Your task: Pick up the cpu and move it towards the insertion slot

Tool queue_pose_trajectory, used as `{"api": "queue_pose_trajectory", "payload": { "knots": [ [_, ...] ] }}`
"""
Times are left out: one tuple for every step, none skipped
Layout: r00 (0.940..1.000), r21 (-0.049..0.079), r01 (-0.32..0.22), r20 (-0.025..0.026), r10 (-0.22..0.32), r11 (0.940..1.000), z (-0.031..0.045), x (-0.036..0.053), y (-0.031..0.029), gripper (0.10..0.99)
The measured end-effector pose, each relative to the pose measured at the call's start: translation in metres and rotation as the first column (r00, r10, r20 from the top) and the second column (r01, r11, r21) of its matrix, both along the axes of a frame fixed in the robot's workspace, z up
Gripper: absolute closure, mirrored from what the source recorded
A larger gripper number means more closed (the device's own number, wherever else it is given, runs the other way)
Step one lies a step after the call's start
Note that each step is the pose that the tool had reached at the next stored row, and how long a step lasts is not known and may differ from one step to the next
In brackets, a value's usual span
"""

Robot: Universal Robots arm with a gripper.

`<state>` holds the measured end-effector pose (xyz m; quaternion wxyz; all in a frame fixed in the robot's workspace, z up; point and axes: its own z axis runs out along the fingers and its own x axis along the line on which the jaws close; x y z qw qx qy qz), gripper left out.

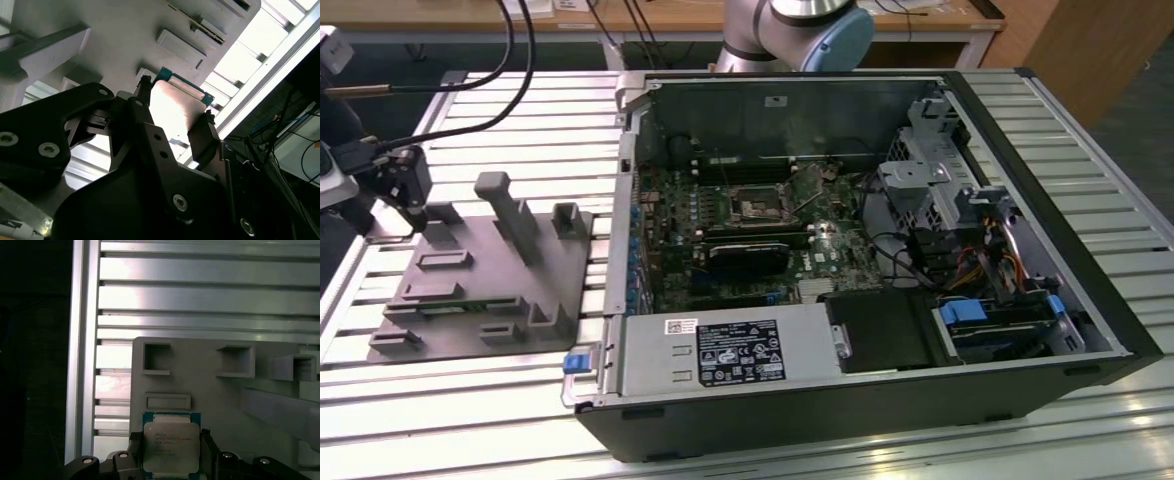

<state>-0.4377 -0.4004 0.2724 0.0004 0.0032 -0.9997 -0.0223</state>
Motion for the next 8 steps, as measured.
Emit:
{"api": "queue_pose_trajectory", "payload": {
  "knots": [
    [1.0,0.0,0.0,0.0001,0.0,1.0,0.0007,0.0,0.0,0.541],
    [1.0,0.0,0.0,0.0001,0.0,1.0,0.0014,0.0,0.0,0.541],
    [1.0,0.0,0.0,0.0,0.0,1.0,0.0021,0.0,0.0001,0.541],
    [1.0,0.0,0.0,0.0,0.0,1.0,0.0029,0.0,0.0001,0.541],
    [1.0,0.0,0.0,-0.0001,0.0,1.0,0.0038,0.0,0.0001,0.541],
    [1.0,0.0,0.001,0.0,-0.001,1.0,0.0046,0.0,0.0001,0.541],
    [1.0,0.0,0.001,0.0,-0.001,1.0,0.0054,0.0,0.0001,0.541],
    [1.0,0.0,0.001,0.0001,-0.001,1.0,0.0061,0.0,0.0001,0.541]
  ]
}}
